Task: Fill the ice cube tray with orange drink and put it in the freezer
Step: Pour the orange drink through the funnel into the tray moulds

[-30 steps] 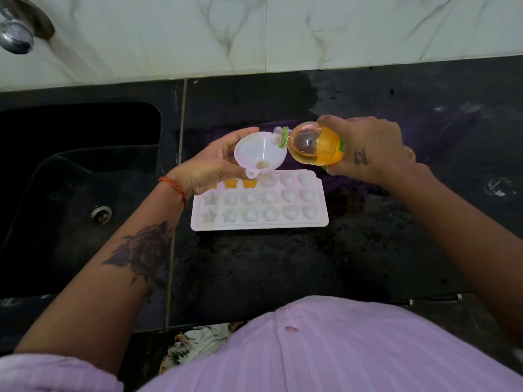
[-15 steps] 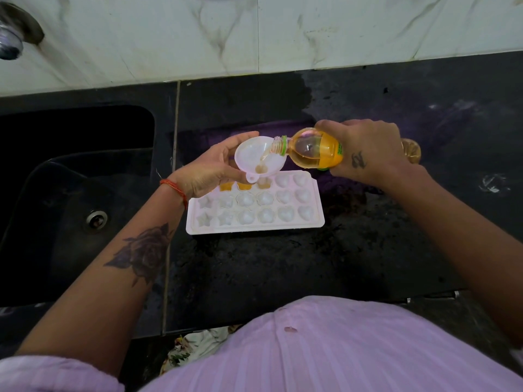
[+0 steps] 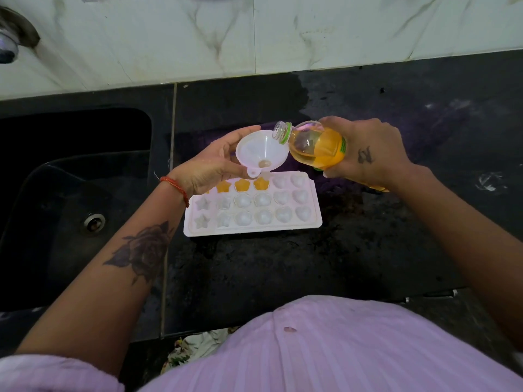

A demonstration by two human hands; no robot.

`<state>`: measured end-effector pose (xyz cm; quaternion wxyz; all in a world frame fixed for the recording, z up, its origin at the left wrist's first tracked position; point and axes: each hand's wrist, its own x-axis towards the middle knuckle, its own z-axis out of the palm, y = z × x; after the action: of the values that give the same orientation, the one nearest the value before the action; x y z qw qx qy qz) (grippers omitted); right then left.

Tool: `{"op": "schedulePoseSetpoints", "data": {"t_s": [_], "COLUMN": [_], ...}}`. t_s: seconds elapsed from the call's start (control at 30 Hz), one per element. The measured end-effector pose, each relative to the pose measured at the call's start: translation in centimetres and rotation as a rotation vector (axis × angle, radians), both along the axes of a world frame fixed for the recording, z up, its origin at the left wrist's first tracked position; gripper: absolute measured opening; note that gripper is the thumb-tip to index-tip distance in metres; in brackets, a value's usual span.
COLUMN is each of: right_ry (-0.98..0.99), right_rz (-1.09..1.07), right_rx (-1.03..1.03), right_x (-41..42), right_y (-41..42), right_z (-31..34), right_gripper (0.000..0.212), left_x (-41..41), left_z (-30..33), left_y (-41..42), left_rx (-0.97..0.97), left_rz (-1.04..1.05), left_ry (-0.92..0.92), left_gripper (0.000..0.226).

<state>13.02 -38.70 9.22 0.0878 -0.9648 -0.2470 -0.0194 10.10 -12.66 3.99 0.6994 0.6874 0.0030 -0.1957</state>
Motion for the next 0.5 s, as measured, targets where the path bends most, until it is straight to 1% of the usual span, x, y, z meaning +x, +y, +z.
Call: {"op": "schedulePoseSetpoints", "data": {"t_s": [0.27, 0.37, 0.5], "right_ry": [-0.049, -0.084, -0.140], "right_rz": [-0.011, -0.021, -0.012], "right_rx": [-0.091, -0.142, -0.159], "right_x": [0.0, 0.0, 0.1], "right_y": [-1.3, -1.7, -2.1], "right_z": [0.2, 0.2, -0.1], "right_gripper": [0.072, 0.071, 0.068], "left_x": [0.3, 0.5, 0.7], "left_z": [-0.4, -0.4, -0.7], "left_y": [-1.6, -2.0, -2.1], "left_rx": [0.010, 0.009, 0.020], "left_rz": [-0.034, -0.043, -0.058], "left_ry": [0.004, 0.011, 0.011], "left_gripper": [0.082, 0.083, 0.085]}}
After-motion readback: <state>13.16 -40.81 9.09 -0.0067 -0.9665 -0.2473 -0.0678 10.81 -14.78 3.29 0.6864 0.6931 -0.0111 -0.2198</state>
